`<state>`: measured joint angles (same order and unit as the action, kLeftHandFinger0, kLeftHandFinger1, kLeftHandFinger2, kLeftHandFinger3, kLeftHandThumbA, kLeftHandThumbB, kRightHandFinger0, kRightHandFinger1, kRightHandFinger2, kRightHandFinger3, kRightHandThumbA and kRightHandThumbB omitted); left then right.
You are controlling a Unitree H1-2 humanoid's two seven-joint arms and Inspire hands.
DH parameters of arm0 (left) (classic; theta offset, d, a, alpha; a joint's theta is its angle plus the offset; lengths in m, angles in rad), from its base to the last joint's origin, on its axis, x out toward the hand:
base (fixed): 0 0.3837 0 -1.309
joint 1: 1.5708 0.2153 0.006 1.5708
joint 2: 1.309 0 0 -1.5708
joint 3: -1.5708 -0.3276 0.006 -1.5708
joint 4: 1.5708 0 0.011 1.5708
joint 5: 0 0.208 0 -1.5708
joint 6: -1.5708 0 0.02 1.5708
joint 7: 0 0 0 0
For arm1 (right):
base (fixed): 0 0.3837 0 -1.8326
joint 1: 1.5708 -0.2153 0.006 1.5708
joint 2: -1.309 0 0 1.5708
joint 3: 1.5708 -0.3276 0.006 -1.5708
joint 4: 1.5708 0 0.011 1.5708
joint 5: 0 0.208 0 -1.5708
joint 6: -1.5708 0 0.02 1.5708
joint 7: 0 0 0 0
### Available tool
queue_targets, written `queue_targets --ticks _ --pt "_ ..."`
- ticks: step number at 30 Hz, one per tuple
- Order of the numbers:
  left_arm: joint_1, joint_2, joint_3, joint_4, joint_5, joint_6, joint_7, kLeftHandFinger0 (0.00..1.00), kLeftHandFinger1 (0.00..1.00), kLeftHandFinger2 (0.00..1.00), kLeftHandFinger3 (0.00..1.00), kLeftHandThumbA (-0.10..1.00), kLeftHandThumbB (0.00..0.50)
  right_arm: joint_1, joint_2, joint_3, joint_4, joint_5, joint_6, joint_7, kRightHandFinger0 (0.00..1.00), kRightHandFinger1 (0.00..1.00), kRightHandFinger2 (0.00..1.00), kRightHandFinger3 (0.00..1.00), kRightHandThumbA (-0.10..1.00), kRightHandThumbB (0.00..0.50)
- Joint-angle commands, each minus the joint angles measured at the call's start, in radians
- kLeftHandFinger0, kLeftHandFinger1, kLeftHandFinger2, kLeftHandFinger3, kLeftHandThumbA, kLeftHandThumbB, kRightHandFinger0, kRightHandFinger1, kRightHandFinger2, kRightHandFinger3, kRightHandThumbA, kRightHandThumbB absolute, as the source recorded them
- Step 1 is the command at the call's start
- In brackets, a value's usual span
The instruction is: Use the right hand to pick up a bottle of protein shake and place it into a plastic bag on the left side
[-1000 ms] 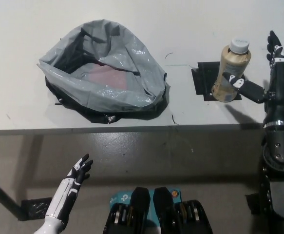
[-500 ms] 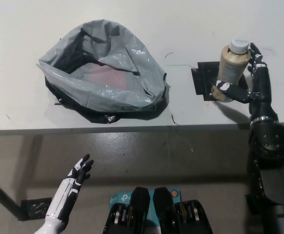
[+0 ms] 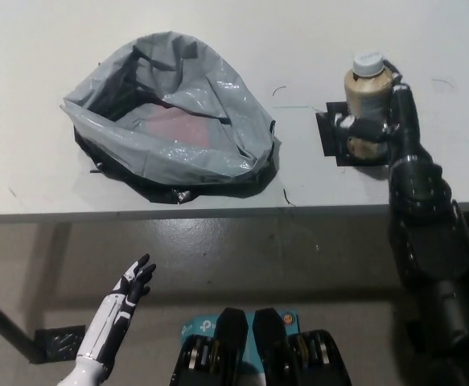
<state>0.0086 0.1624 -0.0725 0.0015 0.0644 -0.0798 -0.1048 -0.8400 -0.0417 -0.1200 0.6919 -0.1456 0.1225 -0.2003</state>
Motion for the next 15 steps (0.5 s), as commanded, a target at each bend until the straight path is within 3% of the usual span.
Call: queue_targets --ticks 1,2,3,4,5,6,15 --pt "-0.016 0.017 -0.006 -0.027 0.006 -0.039 -0.018 1.00 1.00 1.00 1.00 1.00 0.172 -0.127 0.004 -0.053 0.076 0.017 -0.049 -0.170 0.10 0.15 0.27 0.43 0.06 0.255" --pt "-0.020 0.017 -0.006 -0.026 0.003 -0.039 -0.020 1.00 1.00 1.00 1.00 1.00 0.174 -0.132 0.000 -0.049 0.097 0.004 -0.085 -0.190 0.00 0.01 0.18 0.24 -0.09 0.238" --pt "-0.025 0.019 -0.003 -0.025 0.001 -0.037 -0.020 1.00 1.00 1.00 1.00 1.00 0.177 -0.131 -0.003 -0.041 0.104 -0.014 -0.101 -0.207 0.00 0.00 0.26 0.29 -0.10 0.183" --pt "-0.030 0.022 -0.002 -0.024 -0.002 -0.039 -0.022 1.00 1.00 1.00 1.00 1.00 0.177 -0.127 -0.005 -0.031 0.107 -0.026 -0.114 -0.214 0.00 0.03 0.35 0.36 -0.10 0.166" --pt "-0.035 0.024 -0.001 -0.022 -0.001 -0.041 -0.022 1.00 1.00 1.00 1.00 1.00 0.179 -0.122 -0.006 -0.028 0.107 -0.027 -0.121 -0.214 0.00 0.12 0.52 0.54 -0.10 0.155" --pt "-0.040 0.026 -0.001 -0.021 0.002 -0.042 -0.022 1.00 1.00 1.00 1.00 1.00 0.174 -0.120 -0.008 -0.027 0.114 -0.023 -0.132 -0.212 0.00 0.17 0.61 0.63 -0.10 0.154" --pt "-0.042 0.025 0.000 -0.022 0.005 -0.048 -0.017 1.00 1.00 1.00 1.00 1.00 0.176 -0.099 -0.022 0.009 0.127 -0.022 -0.203 -0.204 0.00 0.24 0.70 0.73 -0.10 0.140"
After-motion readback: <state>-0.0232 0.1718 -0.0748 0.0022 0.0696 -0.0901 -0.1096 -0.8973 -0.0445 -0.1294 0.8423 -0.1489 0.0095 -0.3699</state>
